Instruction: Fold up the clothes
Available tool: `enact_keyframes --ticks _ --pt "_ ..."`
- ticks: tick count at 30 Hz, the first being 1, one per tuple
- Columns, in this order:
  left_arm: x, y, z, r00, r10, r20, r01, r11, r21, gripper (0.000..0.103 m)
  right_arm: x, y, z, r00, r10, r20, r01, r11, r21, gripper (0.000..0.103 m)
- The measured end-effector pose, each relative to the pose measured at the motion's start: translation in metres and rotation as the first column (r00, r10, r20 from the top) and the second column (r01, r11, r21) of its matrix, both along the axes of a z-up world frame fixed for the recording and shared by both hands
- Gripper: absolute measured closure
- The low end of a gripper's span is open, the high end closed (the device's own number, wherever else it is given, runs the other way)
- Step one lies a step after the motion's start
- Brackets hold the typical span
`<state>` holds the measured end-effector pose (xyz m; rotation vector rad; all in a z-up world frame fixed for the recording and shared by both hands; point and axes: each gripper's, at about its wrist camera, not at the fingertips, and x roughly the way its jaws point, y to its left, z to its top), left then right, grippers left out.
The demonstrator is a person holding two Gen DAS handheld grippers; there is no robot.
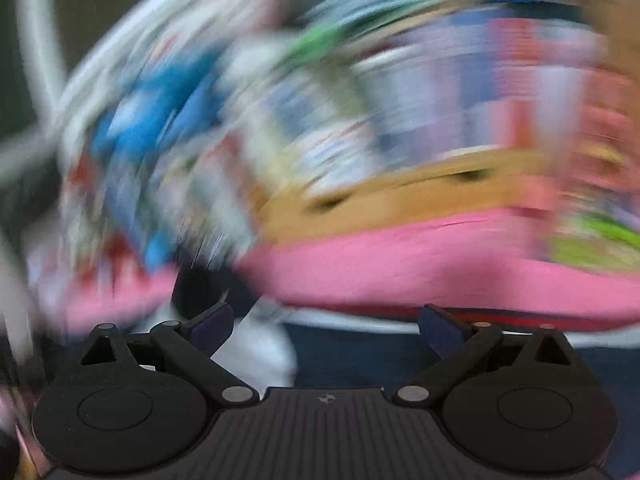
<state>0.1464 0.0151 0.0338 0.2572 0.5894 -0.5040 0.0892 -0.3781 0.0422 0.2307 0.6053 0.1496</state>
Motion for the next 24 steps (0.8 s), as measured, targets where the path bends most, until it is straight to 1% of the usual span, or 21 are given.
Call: enact_keyframes --ticks 1,2,3,4,5,6,8,9,10,11,12,13,14,15,16,17,19,20,21,23,24 --pt "0.01 -0.01 -0.006 1.0 -0.017 -0.008 0.017 0.999 0.028 0.078 0.02 0.034 -0.009 0.998 0.062 -0.032 -0.064 0.997 -0.051 0.037" --pt "0.021 -0.019 -0.013 1.0 -0.024 -0.02 0.025 0.999 0.046 0.081 0.037 0.052 -0.017 0.995 0.083 -0.05 -0.087 0.993 -0.084 0.044" --pt "0.032 -0.026 -0.02 0.999 -0.025 -0.034 0.027 0.998 0.057 0.084 0.051 0.059 -0.023 0.996 0.072 -0.054 -0.078 0.991 -0.11 0.054" --pt "0.045 -0.033 -0.028 0.999 -0.025 -0.048 0.028 0.997 0.069 0.088 0.065 0.065 -0.028 0.996 0.062 -0.058 -0.069 0.988 -0.136 0.059" --pt "0.056 -0.04 -0.036 0.998 -0.021 -0.058 0.026 0.996 0.088 0.089 0.079 0.071 -0.034 0.997 0.051 -0.062 -0.061 0.985 -0.162 0.063" --pt "0.066 -0.043 -0.041 0.999 -0.019 -0.039 0.023 0.995 0.1 0.089 0.094 0.077 -0.04 0.997 0.04 -0.065 -0.052 0.981 -0.187 0.067" --pt "0.086 -0.046 -0.049 1.0 -0.014 0.013 0.013 0.994 0.112 0.089 0.122 0.09 -0.052 0.997 0.019 -0.071 -0.035 0.971 -0.238 0.069" --pt "0.097 -0.048 -0.051 1.0 -0.007 0.025 0.004 0.993 0.122 0.089 0.136 0.096 -0.058 0.997 0.008 -0.073 -0.027 0.964 -0.264 0.07" --pt "0.108 -0.048 -0.052 0.999 0.002 0.038 -0.007 0.991 0.133 0.089 0.151 0.102 -0.064 0.997 -0.003 -0.076 -0.019 0.957 -0.289 0.073" --pt "0.118 -0.048 -0.053 0.999 0.011 0.052 -0.018 0.989 0.145 0.088 0.165 0.109 -0.07 0.997 -0.015 -0.078 -0.011 0.949 -0.314 0.073" --pt "0.127 -0.047 -0.055 0.998 0.022 0.059 -0.031 0.988 0.148 0.085 0.179 0.115 -0.076 0.997 -0.026 -0.079 -0.003 0.941 -0.339 0.083" --pt "0.136 -0.045 -0.056 0.998 0.031 0.052 -0.038 0.99 0.139 0.085 0.193 0.121 -0.082 0.996 -0.037 -0.08 0.005 0.932 -0.363 0.095" --pt "0.144 -0.042 -0.057 0.999 0.037 0.039 -0.042 0.991 0.127 0.085 0.208 0.127 -0.088 0.996 -0.048 -0.081 0.013 0.922 -0.387 0.096" --pt "0.15 -0.041 -0.057 0.998 0.045 0.042 -0.049 0.991 0.126 0.081 0.222 0.134 -0.094 0.995 -0.059 -0.082 0.02 0.911 -0.412 0.096" --pt "0.155 -0.041 -0.057 0.997 0.053 0.052 -0.059 0.99 0.131 0.07 0.236 0.14 -0.1 0.994 -0.071 -0.083 0.028 0.9 -0.435 0.095" --pt "0.156 -0.043 -0.056 0.996 0.068 0.065 -0.077 0.986 0.15 0.069 0.236 0.141 -0.098 0.995 -0.07 -0.073 0.031 0.897 -0.44 0.095" --pt "0.153 -0.047 -0.054 0.99 0.106 0.095 -0.123 0.972 0.2 0.063 0.212 0.134 -0.083 0.998 -0.049 -0.039 0.028 0.908 -0.419 0.093" --pt "0.148 -0.048 -0.051 0.987 0.126 0.102 -0.145 0.969 0.201 0.064 0.2 0.131 -0.076 0.999 -0.039 -0.022 0.027 0.913 -0.408 0.09" --pt "0.138 -0.047 -0.047 0.986 0.134 0.1 -0.15 0.973 0.176 0.066 0.188 0.127 -0.069 1.0 -0.03 -0.005 0.025 0.917 -0.397 0.083" --pt "0.109 -0.028 -0.032 0.992 0.096 0.082 -0.102 0.993 0.067 0.066 0.164 0.121 -0.054 0.999 -0.011 0.03 0.021 0.926 -0.376 0.073" --pt "0.093 -0.019 -0.026 0.994 0.079 0.071 -0.081 0.996 0.027 0.066 0.152 0.117 -0.046 0.999 -0.001 0.048 0.019 0.931 -0.365 0.064"
